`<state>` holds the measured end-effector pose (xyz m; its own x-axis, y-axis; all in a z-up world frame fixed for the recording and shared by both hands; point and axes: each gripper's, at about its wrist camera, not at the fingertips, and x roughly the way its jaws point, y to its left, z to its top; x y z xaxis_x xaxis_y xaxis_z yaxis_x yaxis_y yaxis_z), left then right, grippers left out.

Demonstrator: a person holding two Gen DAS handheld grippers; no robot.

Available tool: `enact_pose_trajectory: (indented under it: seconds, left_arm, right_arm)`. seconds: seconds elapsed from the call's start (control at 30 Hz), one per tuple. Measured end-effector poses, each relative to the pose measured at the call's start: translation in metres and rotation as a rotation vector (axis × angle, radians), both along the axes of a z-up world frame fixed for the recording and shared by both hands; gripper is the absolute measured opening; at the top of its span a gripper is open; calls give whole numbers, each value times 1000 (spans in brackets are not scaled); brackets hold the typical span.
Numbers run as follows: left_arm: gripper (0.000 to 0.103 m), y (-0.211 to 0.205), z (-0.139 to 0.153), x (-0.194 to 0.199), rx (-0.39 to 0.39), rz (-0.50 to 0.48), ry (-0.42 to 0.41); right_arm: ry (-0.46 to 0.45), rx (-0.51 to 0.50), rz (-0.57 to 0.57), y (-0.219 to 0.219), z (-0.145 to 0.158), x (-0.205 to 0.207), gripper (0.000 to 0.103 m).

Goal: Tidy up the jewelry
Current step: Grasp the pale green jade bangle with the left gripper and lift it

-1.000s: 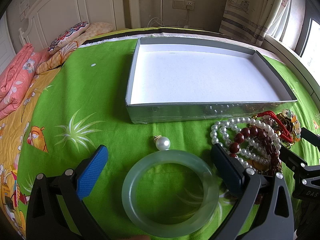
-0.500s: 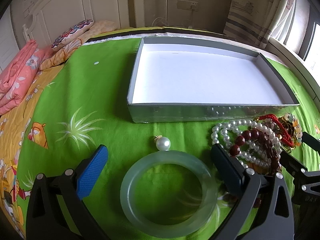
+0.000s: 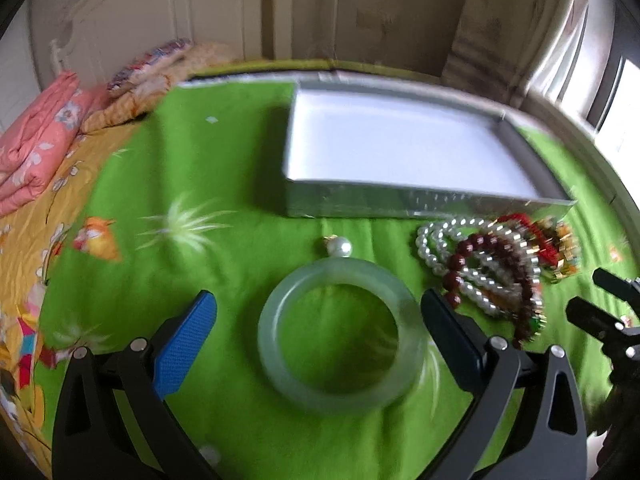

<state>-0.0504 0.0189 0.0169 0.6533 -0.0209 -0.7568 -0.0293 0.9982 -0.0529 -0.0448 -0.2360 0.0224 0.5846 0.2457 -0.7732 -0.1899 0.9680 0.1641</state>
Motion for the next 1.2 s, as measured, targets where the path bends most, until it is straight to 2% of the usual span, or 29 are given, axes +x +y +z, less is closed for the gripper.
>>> enact_pose_trajectory:
  seconds: [0.07, 0.17, 0.3, 0.37, 0.47, 0.57, 0.7, 0.83, 0.97, 1.07, 1.13, 1.2]
  left_arm:
    - [101, 11, 8, -16, -1, 19, -46]
    - [101, 37, 18, -40, -16, 58, -100]
    - [101, 67, 25, -69, -8, 96, -117]
    - [100, 73, 26, -81, 18, 98, -122]
    - [100, 73, 24, -98, 45, 70, -132]
    - [94, 59, 22, -106, 74, 25, -142]
    - [85, 32, 23, -95, 63, -61, -133]
    - [85, 10, 26, -84, 61, -131, -125]
    - [81, 7, 20, -57, 37, -94, -71]
    - [69, 14, 14, -36, 30, -35, -27]
    - [54, 20, 7, -21, 38, 4, 16]
    - [48, 21, -1, -9, 30, -7, 57]
  right_arm:
    - [-21, 54, 20, -6, 6, -12, 99]
    - [-58, 61, 42, -6, 14, -25, 99]
    - [-113, 86, 151, 12, 26, -41, 98]
    - [-129, 106, 220, 26, 31, -49, 93]
    - [-125, 50, 282, 50, 32, -54, 84]
    - [-106, 38, 290, 62, 26, -53, 73]
    - [-86, 33, 268, 67, 19, -48, 55]
    - [-79, 33, 241, 61, 15, -44, 54]
    - [-78, 54, 220, 51, 14, -43, 54]
    - [-73, 63, 213, 47, 11, -42, 54]
    - [-72, 66, 210, 47, 10, -42, 54]
    - [-70, 67, 213, 48, 9, -42, 54]
